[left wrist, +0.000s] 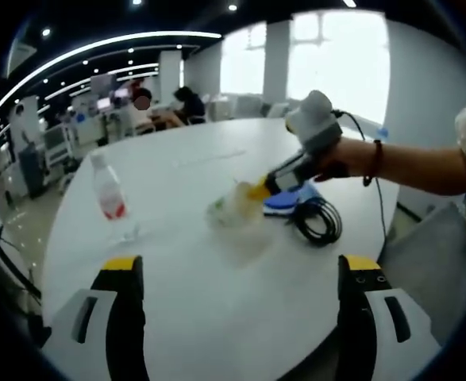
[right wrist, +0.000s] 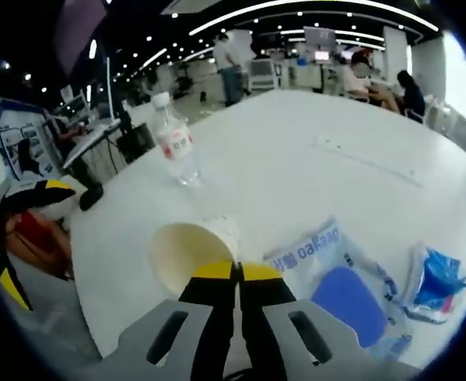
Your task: Arrange the tabletop items into an orderly group along one side of the table until the central work area is clear of visible clutter.
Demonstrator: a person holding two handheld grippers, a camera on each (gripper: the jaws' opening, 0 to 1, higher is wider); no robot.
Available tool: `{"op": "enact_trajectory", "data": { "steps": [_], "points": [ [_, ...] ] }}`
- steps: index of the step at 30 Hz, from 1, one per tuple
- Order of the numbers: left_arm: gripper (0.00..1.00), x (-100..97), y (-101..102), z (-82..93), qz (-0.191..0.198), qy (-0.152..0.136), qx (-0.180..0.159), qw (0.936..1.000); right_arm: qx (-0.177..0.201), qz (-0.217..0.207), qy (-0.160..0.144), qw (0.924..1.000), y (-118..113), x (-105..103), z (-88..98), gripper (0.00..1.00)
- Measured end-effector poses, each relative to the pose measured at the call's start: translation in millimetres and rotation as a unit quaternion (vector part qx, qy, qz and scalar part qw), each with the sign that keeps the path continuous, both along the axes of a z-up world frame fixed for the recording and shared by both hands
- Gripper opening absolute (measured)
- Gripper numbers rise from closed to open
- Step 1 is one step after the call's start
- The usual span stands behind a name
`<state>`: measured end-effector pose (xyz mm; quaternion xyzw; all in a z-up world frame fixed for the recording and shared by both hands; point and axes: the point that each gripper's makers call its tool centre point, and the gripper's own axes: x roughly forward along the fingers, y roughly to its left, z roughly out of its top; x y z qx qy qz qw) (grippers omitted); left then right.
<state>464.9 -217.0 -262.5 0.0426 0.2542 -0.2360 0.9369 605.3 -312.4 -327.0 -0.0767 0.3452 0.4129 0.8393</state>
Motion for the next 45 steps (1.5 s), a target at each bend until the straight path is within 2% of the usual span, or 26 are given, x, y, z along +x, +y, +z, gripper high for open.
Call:
{"op": "enact_trajectory", "data": {
  "steps": [5,7,10,14,18,21,24,26,31,35,40,42,45],
  "points": [
    [0.99,-3.4,-4.5,2.3,-0.007,-0.004,0.001,1.0000,-0.012,-0.022,0.021,0.9995,-12.4,-7.6,3.5,0.01],
    [0.99,-4.8,-6.2,3.4,-0.010,-0.006,0.002,0.9999,-0.014,-0.020,0.039,0.9989,-14.7,-15.7,4.9,0.01],
    [0.99,-6.4,-7.5,5.5,-0.015,-0.009,0.006,0.9998,-0.051,-0.017,0.071,0.9960,-25.0,-31.0,-0.5,0.01],
    [0.99,-8.5,-9.8,8.8,-0.022,-0.015,0.007,0.9996,-0.044,-0.003,0.103,0.9937,-25.4,-50.6,4.0,0.01],
    [0.98,-12.7,-13.9,9.5,-0.032,-0.018,0.010,0.9993,-0.039,0.007,0.116,0.9925,-24.1,-64.1,11.8,0.01],
    [0.98,-16.3,-17.8,10.6,-0.040,-0.020,0.013,0.9989,-0.019,0.027,0.130,0.9909,-17.8,-78.9,22.6,0.01],
    [0.98,-19.3,-21.5,11.2,-0.049,-0.022,0.015,0.9985,-0.009,0.033,0.138,0.9898,-15.4,-87.6,29.9,0.01],
    [0.98,-21.2,-23.6,11.0,-0.055,-0.022,0.019,0.9981,-0.014,0.042,0.139,0.9893,-15.7,-95.0,34.7,0.01],
    [0.98,-25.6,-30.0,10.7,-0.073,-0.026,0.034,0.9964,-0.052,0.073,0.127,0.9879,-21.8,-109.3,40.5,0.01],
    [0.97,-29.2,-37.6,10.1,-0.089,-0.028,0.050,0.9943,-0.048,0.090,0.132,0.9860,-20.8,-121.6,51.0,0.01],
    [0.94,-31.7,-45.3,14.8,-0.101,-0.042,0.060,0.9922,-0.030,0.111,0.141,0.9834,-17.3,-134.6,67.7,0.01],
    [0.90,-31.7,-46.3,20.4,-0.106,-0.060,0.072,0.9899,-0.032,0.116,0.141,0.9827,-17.4,-139.1,72.1,0.01],
    [0.91,-32.9,-49.3,28.7,-0.112,-0.078,0.073,0.9879,-0.038,0.122,0.154,0.9797,-19.0,-148.0,74.7,0.01]
  ]
}}
